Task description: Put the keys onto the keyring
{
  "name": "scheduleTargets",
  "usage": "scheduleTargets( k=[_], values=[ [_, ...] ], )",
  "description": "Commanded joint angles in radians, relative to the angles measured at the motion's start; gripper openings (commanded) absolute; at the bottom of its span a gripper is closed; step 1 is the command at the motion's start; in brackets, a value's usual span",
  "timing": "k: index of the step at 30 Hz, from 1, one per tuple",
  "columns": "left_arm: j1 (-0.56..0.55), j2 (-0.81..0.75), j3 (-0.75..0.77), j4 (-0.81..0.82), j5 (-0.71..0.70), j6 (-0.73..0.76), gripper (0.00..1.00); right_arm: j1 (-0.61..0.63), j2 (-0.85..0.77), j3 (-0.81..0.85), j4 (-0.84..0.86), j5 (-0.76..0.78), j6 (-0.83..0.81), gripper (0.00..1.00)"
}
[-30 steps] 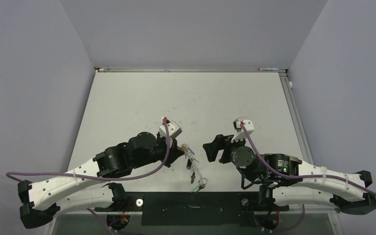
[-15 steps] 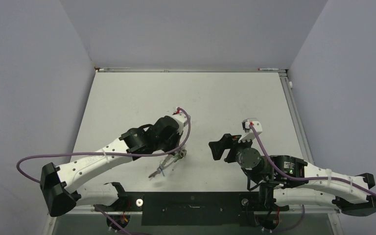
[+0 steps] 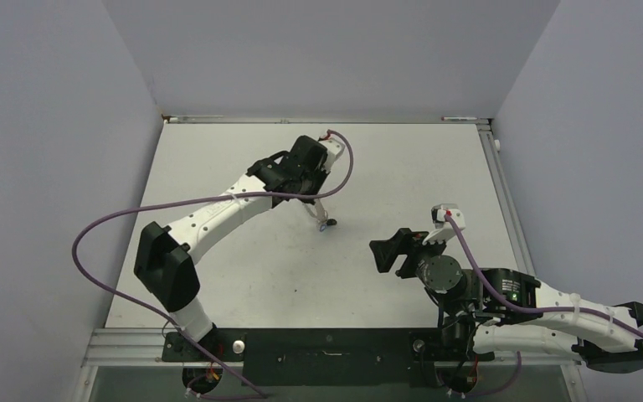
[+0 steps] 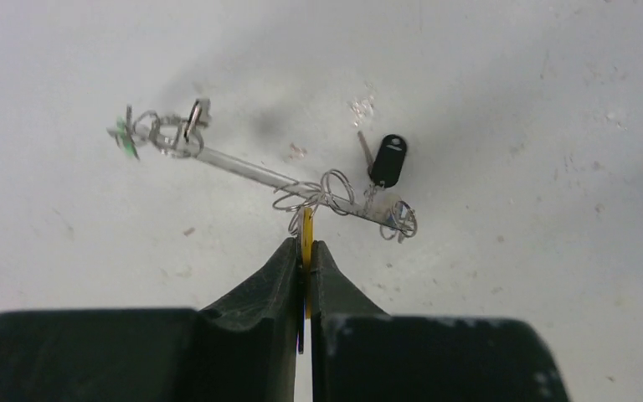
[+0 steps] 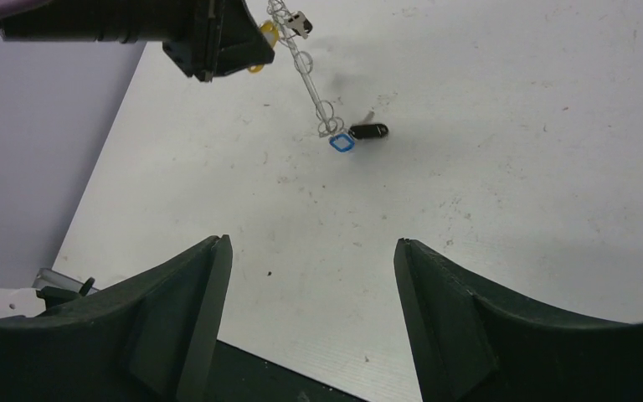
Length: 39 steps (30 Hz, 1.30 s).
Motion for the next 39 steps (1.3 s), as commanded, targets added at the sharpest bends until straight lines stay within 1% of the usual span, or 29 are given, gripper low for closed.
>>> scheduleTargets(
  k=[1, 3, 5, 7, 8, 10, 15, 20, 24, 29, 34, 35, 36, 39],
  values=[
    [-0.004, 0.039, 0.15, 0.057, -0.112, 0.203, 0.0, -0.004, -0.001, 0.044, -0.042, 0.041, 0.027, 0.72],
    [-0.023, 0.032, 0.097, 0.106, -0.126, 0.239, 0.0, -0.003, -0.006, 0.038, -0.043, 0.045, 0.03, 0.72],
    [-0.049, 0.03, 0.007, 0.163, -0.129, 0.269, 0.0, -0.004, -0.011, 0.028, -0.04, 0.053, 0.034, 0.72],
    [-0.07, 0.049, -0.059, 0.192, -0.135, 0.27, 0.0, -0.003, -0.013, 0.02, -0.047, 0.07, 0.047, 0.72],
    [-0.07, 0.064, -0.076, 0.191, -0.146, 0.245, 0.0, -0.003, -0.013, 0.02, -0.054, 0.08, 0.054, 0.72],
    [-0.065, 0.097, -0.099, 0.178, -0.165, 0.149, 0.0, -0.004, -0.013, 0.023, -0.07, 0.095, 0.068, 0.72],
    [-0.053, 0.082, -0.198, 0.23, -0.122, 0.012, 0.0, -0.004, -0.013, 0.031, -0.082, 0.109, 0.076, 0.72],
    [-0.04, 0.009, -0.32, 0.249, -0.119, -0.053, 0.0, -0.003, -0.007, 0.036, -0.09, 0.108, 0.081, 0.72],
    [-0.03, -0.017, -0.42, 0.285, -0.104, -0.059, 0.0, -0.003, 0.001, 0.033, -0.079, 0.109, 0.078, 0.72],
    [-0.03, 0.025, -0.45, 0.292, -0.1, -0.054, 0.01, -0.003, 0.019, 0.035, -0.063, 0.105, 0.06, 0.73],
    [-0.027, 0.011, -0.478, 0.307, -0.123, -0.069, 0.03, -0.003, 0.027, 0.039, -0.076, 0.109, 0.061, 0.73],
    [-0.027, 0.003, -0.482, 0.305, -0.137, -0.07, 0.06, -0.004, 0.025, 0.035, -0.075, 0.111, 0.062, 0.73],
    [-0.027, -0.004, -0.486, 0.302, -0.154, -0.072, 0.14, -0.003, 0.023, 0.034, -0.073, 0.111, 0.062, 0.73],
    [-0.022, -0.034, -0.5, 0.296, -0.246, -0.083, 0.32, -0.003, 0.022, 0.028, -0.067, 0.111, 0.063, 0.73]
  ],
)
